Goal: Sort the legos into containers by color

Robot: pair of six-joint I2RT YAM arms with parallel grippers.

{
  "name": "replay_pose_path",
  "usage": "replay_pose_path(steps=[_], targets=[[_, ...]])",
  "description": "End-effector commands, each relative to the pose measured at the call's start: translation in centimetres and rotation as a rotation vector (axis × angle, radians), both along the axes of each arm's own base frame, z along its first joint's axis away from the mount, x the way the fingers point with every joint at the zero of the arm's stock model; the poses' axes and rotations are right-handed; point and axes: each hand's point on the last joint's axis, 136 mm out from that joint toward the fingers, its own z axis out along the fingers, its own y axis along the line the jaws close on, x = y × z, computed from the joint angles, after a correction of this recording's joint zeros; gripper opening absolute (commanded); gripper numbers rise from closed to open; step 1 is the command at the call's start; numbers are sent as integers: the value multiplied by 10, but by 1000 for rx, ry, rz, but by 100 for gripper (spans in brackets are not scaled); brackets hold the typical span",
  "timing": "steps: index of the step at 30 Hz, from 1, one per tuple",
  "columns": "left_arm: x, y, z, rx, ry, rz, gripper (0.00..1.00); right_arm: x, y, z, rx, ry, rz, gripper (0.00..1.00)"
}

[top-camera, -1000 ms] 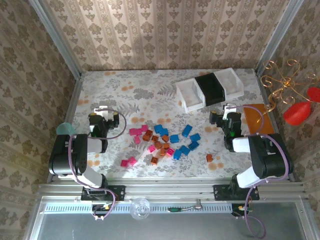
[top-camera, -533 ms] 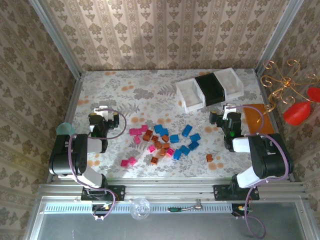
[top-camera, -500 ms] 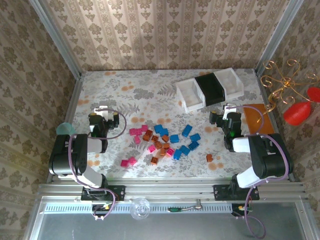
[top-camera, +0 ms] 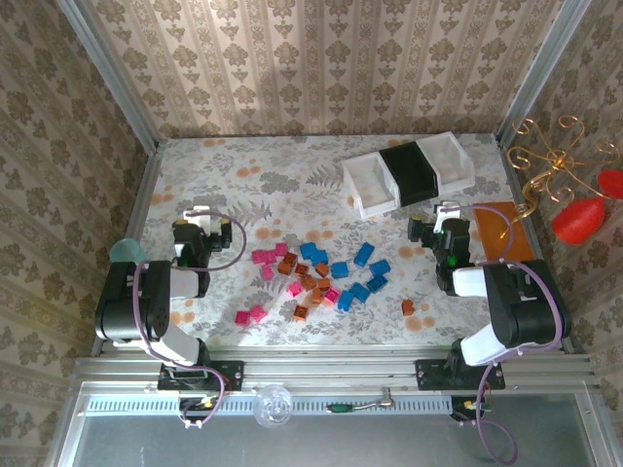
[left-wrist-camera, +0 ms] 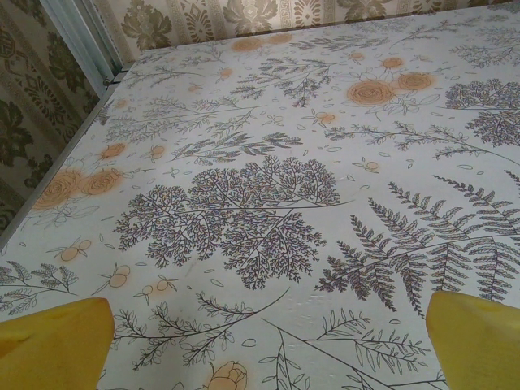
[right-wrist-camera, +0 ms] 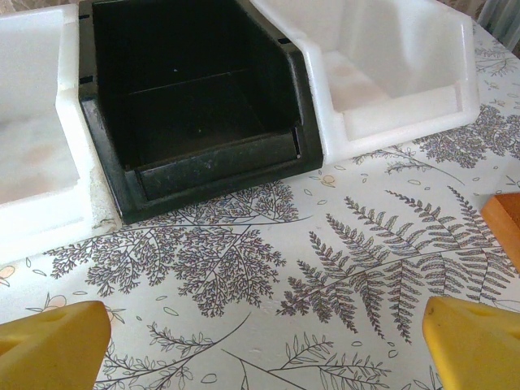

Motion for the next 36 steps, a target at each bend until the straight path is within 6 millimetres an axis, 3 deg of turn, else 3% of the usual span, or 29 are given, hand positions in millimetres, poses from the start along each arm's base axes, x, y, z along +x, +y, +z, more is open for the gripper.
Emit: replay_pose_path(steps=[1, 20, 24, 28, 31, 36], targets=[[6, -3, 7, 12, -25, -21, 100, 9, -3, 13, -14, -43, -12, 100], [6, 5, 8, -6, -23, 12, 100, 9, -3, 12, -8, -39, -13, 100], [-9, 30, 26, -13, -89, 174, 100, 5, -16, 20, -9, -45, -91, 100], [-14, 34, 39, -11, -99, 194, 100, 3, -12, 29, -48, -56, -98, 100], [-20, 44, 53, -18, -109, 254, 100, 2, -21, 40, -42, 12, -167, 100], [-38, 87, 86, -157, -227, 572, 100, 2, -32, 72, -25, 30, -303, 100]])
